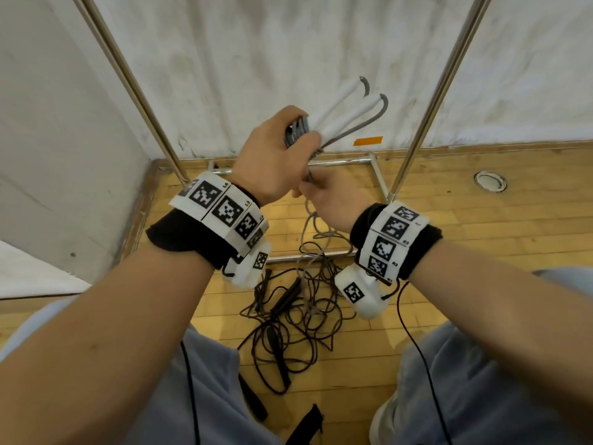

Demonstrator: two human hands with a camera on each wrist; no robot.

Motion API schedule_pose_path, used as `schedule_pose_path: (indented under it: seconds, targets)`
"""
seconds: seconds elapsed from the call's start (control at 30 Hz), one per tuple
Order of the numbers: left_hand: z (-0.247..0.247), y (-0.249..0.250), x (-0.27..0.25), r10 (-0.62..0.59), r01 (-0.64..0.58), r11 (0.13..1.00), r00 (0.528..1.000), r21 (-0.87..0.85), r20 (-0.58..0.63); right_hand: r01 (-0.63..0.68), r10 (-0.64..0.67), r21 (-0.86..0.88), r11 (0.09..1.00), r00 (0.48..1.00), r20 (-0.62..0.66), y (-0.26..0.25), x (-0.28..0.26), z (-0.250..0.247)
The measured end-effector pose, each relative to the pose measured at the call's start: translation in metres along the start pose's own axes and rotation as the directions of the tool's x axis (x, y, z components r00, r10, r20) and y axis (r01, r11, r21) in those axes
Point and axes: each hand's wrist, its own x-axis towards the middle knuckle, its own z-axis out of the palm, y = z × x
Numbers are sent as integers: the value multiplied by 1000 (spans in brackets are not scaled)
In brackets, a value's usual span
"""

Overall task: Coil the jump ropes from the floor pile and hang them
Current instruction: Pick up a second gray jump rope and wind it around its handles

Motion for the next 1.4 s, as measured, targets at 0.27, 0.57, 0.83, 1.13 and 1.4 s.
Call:
schedule_pose_path:
  seconds: [0.27, 0.57, 0.83, 1.13, 1.4]
  targets:
    - [-33, -29, 15, -136, 101, 954, 985, 283, 107, 92, -99, -115, 989, 993, -57, 3, 3, -12]
    - [-16, -62, 5, -125, 13, 821, 980, 571, 157, 176, -63, -615, 768, 978, 201, -7, 2, -11]
    - [-5, -69, 0, -302, 3, 720, 902, 693, 310, 223, -180, -646, 730, 975, 132, 0, 11, -38]
    - [14, -46, -8, -131, -220, 727, 886, 651, 445, 142, -191, -560, 816, 981, -30, 7, 21, -63]
    - [6, -38, -12, -39, -206, 858, 887, 470, 460, 33, -26, -309, 950, 999, 28, 16, 25, -89]
